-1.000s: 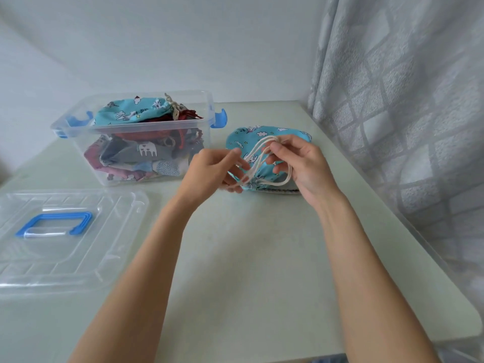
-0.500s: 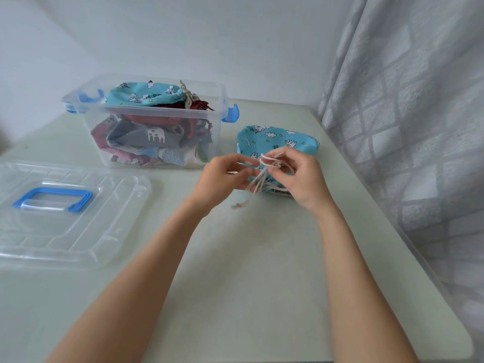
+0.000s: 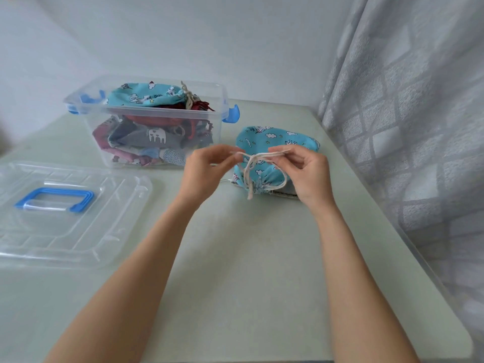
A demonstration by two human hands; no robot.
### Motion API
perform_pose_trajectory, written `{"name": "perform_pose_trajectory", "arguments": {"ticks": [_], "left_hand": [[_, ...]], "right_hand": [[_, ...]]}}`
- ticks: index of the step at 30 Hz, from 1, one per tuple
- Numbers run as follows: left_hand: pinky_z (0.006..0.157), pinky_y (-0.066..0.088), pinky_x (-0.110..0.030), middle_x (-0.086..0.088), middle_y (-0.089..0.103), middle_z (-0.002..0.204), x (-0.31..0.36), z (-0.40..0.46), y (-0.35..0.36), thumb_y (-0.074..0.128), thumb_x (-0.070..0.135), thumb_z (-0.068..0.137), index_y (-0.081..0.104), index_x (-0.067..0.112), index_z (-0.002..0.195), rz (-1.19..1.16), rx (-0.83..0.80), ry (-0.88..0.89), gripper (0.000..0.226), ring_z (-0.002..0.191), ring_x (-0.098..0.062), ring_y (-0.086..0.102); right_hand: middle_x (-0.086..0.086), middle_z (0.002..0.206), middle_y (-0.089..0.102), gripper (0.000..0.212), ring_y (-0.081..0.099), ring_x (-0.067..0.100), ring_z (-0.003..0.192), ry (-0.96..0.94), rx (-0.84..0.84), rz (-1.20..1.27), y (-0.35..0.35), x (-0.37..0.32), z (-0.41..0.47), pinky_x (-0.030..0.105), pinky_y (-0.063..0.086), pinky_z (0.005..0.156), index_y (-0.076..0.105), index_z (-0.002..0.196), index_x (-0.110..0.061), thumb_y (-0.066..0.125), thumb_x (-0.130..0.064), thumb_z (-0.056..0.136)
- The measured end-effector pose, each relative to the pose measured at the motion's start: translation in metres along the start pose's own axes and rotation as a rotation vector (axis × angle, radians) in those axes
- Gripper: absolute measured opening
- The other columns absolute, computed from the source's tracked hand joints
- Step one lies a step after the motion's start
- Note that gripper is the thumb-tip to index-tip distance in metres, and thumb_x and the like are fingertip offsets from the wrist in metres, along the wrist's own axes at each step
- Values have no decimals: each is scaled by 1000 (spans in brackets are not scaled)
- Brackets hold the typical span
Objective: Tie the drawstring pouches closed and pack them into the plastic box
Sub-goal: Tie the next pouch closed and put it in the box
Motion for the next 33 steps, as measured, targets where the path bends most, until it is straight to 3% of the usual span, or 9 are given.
{"name": "perform_pose_trajectory", "arguments": {"ticks": [7,10,12,17,21,24,26,30,33], "left_hand": [[83,54,-28,-1,72,93,-9,11,-12,33,20,102,50,13,88,-859,221,-313,24,89,-12,68],[79,55,-31,3,64,60,-9,11,-13,30,20,102,48,12,80,-1253,197,-369,30,62,-10,66],[69,55,-27,7,41,46,-10,9,-13,33,19,101,45,14,75,-1310,177,-417,29,41,-6,44],[45,26,-18,10,27,51,-18,5,-10,43,13,96,44,17,74,-641,81,-385,22,44,-6,23],[48,34,-19,5,40,59,-16,1,-1,47,20,96,52,17,76,-94,-36,-223,21,50,-8,35],[54,45,-23,7,49,59,-13,-3,8,52,24,94,55,20,80,-11,-152,-164,15,52,-4,44],[57,48,-23,7,55,63,-12,-5,11,55,31,92,58,21,84,21,-213,-169,13,55,-1,50],[60,46,-22,7,65,74,-13,-6,12,65,41,83,61,19,83,184,-251,-91,22,61,-7,55],[66,49,-20,16,63,75,-15,-5,9,76,42,71,58,24,81,322,-282,2,27,69,0,59]], "right_hand": [[-6,70,72,11,70,10,68,203,234,157,-18,12,3,17,53,61,67,93,-5,56,-6,92],[-4,60,67,12,64,7,55,247,337,199,-26,12,3,16,50,53,66,83,-11,58,-11,92],[0,61,63,14,59,6,50,265,362,177,-28,15,3,16,48,50,65,80,-11,58,-13,92],[4,65,63,14,58,5,46,292,348,78,-26,22,3,16,49,48,67,86,-5,59,-13,92],[6,69,70,14,62,4,48,341,153,-352,-35,34,-1,17,54,57,69,91,-3,61,-15,90],[3,99,68,30,63,13,90,425,-9,-630,-47,35,-2,33,50,89,61,115,-18,64,-17,85],[-1,116,51,45,49,10,109,362,-154,-607,-47,23,-1,29,39,100,53,124,-24,63,-10,82],[-2,93,64,11,58,5,86,170,-285,-344,-26,-5,-5,19,45,81,66,86,-16,67,-7,80],[-8,72,68,18,62,9,69,176,-385,-631,-8,2,-10,28,50,69,66,72,-20,79,-33,70]]}}
Point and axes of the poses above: each hand's wrist, its own z-axis towards the middle knuckle, its own y-axis out of the palm, x = y × z, the point moved 2 cm from there along z, towards the middle knuckle
